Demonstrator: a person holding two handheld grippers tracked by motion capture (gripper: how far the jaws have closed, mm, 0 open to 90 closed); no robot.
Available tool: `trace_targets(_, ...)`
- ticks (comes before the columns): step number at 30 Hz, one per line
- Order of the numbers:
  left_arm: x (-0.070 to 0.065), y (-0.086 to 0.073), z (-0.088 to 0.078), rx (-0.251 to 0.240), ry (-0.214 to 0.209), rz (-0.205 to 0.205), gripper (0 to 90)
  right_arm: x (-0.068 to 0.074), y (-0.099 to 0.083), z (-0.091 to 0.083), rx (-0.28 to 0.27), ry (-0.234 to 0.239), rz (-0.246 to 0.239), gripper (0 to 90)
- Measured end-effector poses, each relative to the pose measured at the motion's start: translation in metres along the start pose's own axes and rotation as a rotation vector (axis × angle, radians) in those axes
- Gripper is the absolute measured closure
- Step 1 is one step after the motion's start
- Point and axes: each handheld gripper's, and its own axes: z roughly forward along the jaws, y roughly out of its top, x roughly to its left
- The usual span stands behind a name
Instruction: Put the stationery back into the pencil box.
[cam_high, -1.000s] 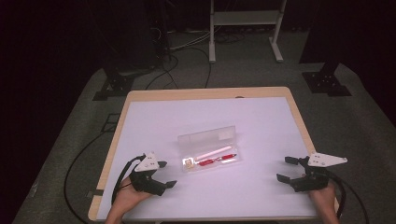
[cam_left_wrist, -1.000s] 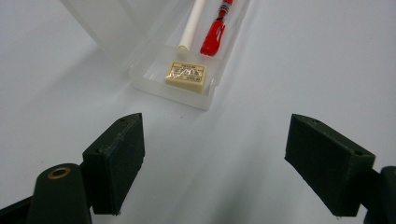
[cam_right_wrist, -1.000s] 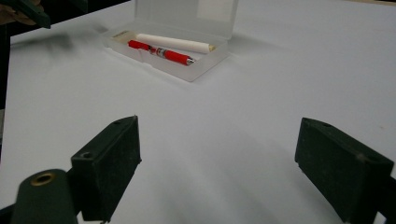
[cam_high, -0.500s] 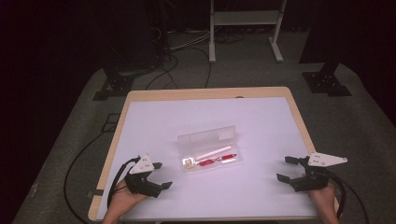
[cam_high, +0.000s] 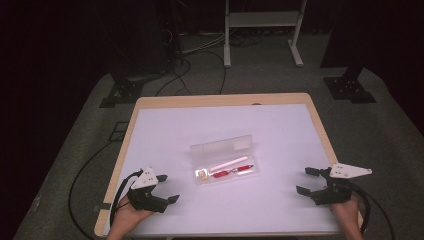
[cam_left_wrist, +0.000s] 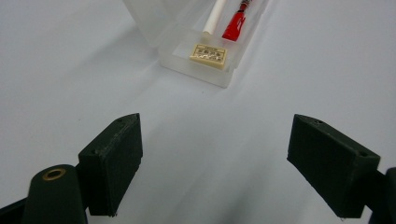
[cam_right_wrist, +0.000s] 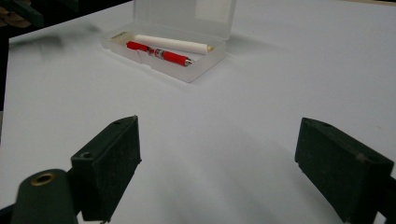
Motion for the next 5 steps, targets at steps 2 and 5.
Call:
trace_targets(2, 0.0002, -0.0024, -0.0014, -0.012, 0.006, -0.008, 16.4, 0.0000, 0.0000, 0.0000, 0.001, 0.000, 0.000, 13.4)
trace_targets(5, 0.0003, -0.0075, -0.0035, -0.030, 0.019, -0.023, 16.0, 0.0000, 0.0000, 0.0000, 0.000, 0.000, 0.000, 13.4)
